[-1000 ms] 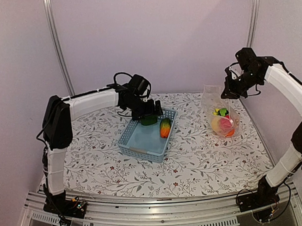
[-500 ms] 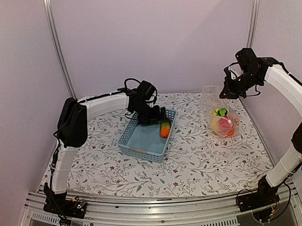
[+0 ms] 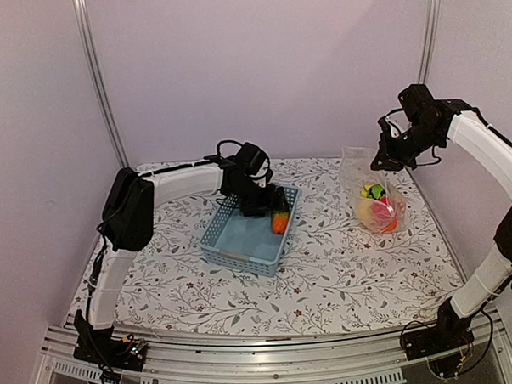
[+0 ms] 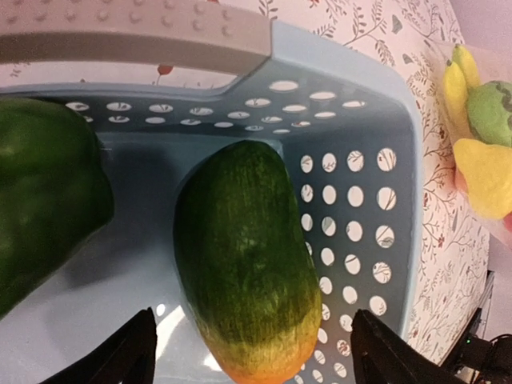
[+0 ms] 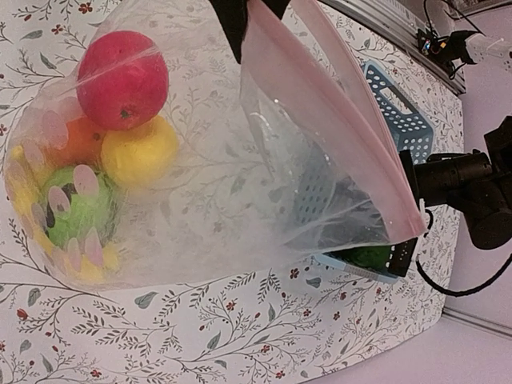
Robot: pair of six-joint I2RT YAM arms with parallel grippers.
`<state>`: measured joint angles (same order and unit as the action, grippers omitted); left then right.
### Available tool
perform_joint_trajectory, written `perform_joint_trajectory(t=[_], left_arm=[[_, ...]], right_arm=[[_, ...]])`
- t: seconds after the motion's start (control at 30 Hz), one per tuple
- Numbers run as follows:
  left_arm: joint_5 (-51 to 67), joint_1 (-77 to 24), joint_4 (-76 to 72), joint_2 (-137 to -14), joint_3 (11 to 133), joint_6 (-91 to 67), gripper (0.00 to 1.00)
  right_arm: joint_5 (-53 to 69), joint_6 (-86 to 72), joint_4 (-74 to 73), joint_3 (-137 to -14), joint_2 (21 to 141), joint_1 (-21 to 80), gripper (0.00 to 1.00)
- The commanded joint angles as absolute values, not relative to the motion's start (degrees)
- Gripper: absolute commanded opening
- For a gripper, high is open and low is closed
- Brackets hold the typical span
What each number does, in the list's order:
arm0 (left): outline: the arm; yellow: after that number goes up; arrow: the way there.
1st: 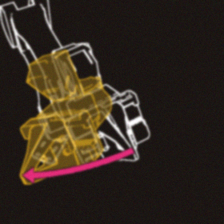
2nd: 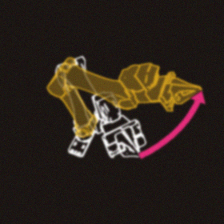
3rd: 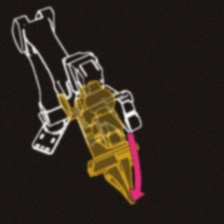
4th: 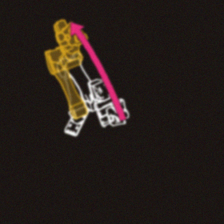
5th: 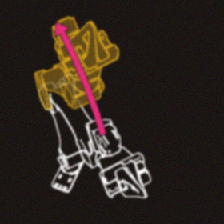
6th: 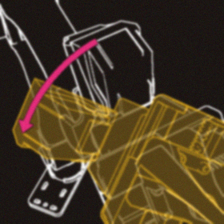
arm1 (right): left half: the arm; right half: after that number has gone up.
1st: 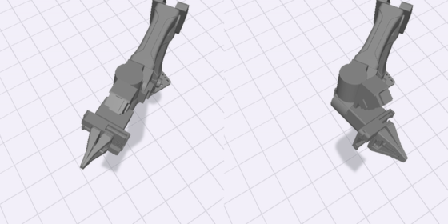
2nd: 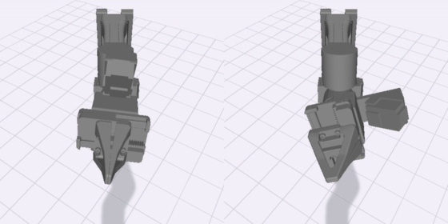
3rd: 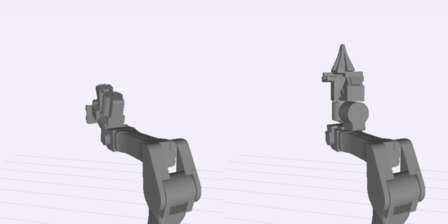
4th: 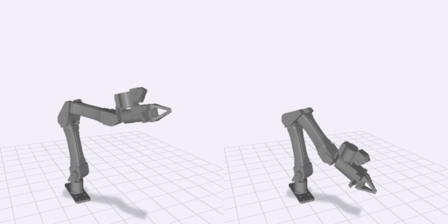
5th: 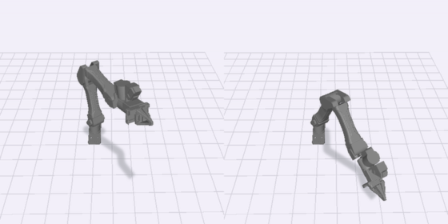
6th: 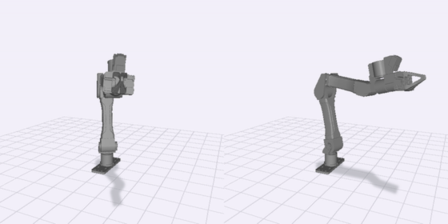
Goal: Place the food in the zip-top bag and seal the zipper
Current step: Pick up the fake fruit from the bin.
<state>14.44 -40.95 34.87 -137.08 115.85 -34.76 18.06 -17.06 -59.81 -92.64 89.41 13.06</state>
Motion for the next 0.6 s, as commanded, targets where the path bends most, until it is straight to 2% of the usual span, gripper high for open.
perform_joint_trajectory(t=[0.0, 0.57], left_arm=[[16.18, -41.51, 33.59, -139.55, 115.15, -36.43, 0.8], [17.73, -41.4, 31.29, -139.94, 113.64, -38.5, 0.6]], right_arm=[[18.64, -16.79, -59.33, -91.78, 87.66, 13.1, 0.0], [19.07, -17.47, -58.79, -88.97, 86.22, 13.12, 0.0]])
